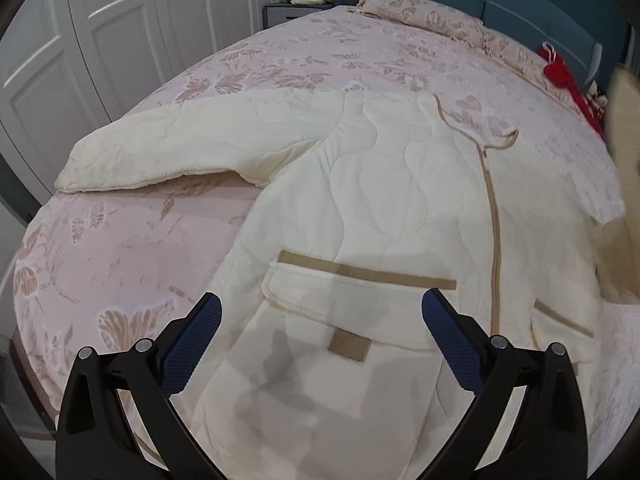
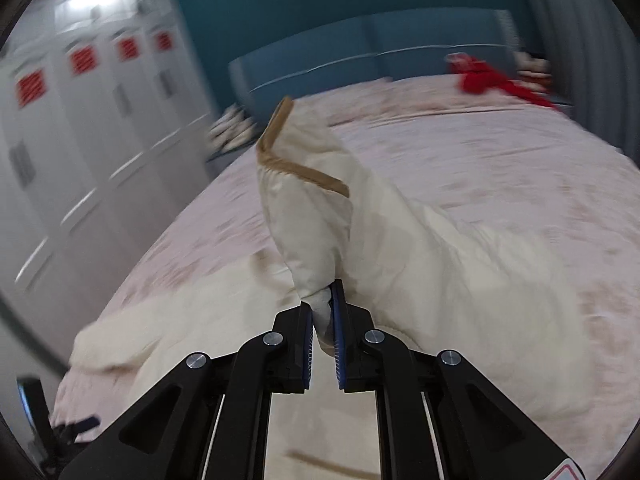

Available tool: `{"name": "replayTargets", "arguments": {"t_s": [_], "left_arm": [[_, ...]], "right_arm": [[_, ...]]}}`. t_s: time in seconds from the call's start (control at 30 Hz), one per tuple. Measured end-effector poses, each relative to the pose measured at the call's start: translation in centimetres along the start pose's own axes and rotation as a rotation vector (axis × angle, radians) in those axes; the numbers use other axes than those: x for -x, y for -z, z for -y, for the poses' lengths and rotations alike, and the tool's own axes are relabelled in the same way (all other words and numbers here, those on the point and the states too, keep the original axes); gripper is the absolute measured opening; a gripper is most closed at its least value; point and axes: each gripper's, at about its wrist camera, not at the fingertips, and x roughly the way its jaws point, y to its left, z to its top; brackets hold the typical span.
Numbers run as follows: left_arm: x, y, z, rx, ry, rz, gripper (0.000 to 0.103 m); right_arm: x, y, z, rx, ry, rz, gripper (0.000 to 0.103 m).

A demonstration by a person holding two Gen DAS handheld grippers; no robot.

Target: Fold large clothes

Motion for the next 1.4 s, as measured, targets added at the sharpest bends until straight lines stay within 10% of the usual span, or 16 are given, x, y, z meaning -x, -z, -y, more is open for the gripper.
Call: {"name": "replayTargets", "arguments": {"t_s": [0.17, 0.33, 0.47, 0.7, 0.97, 1.1, 1.23, 1.4], "left_arm": [[0.6, -1.3, -1.9, 0.034, 0.048, 0.028, 0.098], [-1.0, -2.7, -2.9, 0.089, 0.162, -0.007, 0.098], [-4.2, -3.4, -2.2, 0.186, 0.337, -0.092, 0.098], [-10.4, -3.0, 1.5, 0.341, 0.492, -0.256, 0.095], [-9.1, -5.5, 2.9, 0.263, 0.447, -0.17, 0.013], [-7.1, -8.0, 2.7, 0.178, 0.42, -0.068, 0.007], [-5.9, -9.3, 1.6, 0.123, 0.368, 0.011, 0.006], [-10.7, -7.0, 1.7, 0.089, 0.272, -0.086, 0.006]], "right_arm": [[-7.9, 6.0, -9.3, 0.109, -0.126, -0.194, 0.009], [-10.7, 12.0, -13.5, 0.276, -0.081, -0.287, 0.03], [-6.6, 11.9, -10.2, 0.19, -0.074, -0.21, 0.068], [0.5, 11.0, 4.2, -0.158, 0.124, -0.131, 0.073], [-1.1, 9.6, 17.1, -0.586, 0.125, -0.085, 0.058], [-3.8, 9.2, 18.0, -0.635, 0.119, -0.143, 0.008], [-1.9, 6.8, 14.7, -0.497, 0.118, -0.043, 0.006], [-3.6, 7.7, 13.9, -0.39, 0.214, -0.106, 0.005]]}}
